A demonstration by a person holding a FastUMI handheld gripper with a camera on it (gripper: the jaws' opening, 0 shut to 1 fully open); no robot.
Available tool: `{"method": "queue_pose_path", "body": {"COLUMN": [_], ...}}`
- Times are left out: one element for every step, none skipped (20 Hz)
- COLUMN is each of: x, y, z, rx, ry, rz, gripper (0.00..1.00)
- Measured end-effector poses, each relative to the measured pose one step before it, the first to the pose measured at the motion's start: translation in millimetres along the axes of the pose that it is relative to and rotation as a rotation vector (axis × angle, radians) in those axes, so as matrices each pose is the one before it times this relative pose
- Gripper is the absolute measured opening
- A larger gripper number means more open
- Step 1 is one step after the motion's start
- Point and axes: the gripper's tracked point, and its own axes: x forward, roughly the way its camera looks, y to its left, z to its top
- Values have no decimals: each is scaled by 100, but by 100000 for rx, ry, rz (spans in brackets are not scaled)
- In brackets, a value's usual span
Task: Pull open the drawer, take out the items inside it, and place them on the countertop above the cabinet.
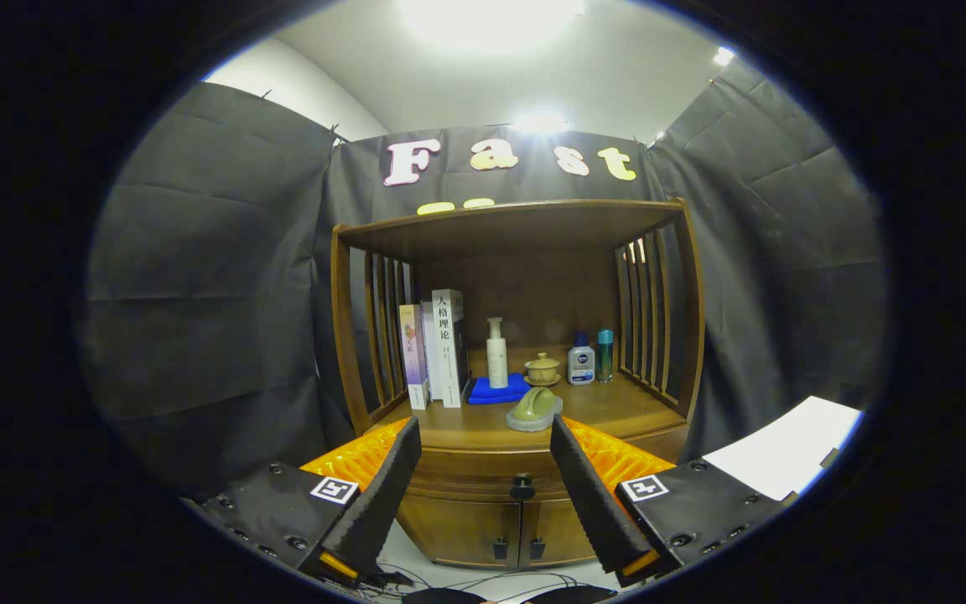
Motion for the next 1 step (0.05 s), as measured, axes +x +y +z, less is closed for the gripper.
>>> {"method": "queue_pose_path", "body": {"x": [67], "y": [135], "z": [-102], "rx": [114], "ry": [263], "rz": [40], "gripper": [98]}}
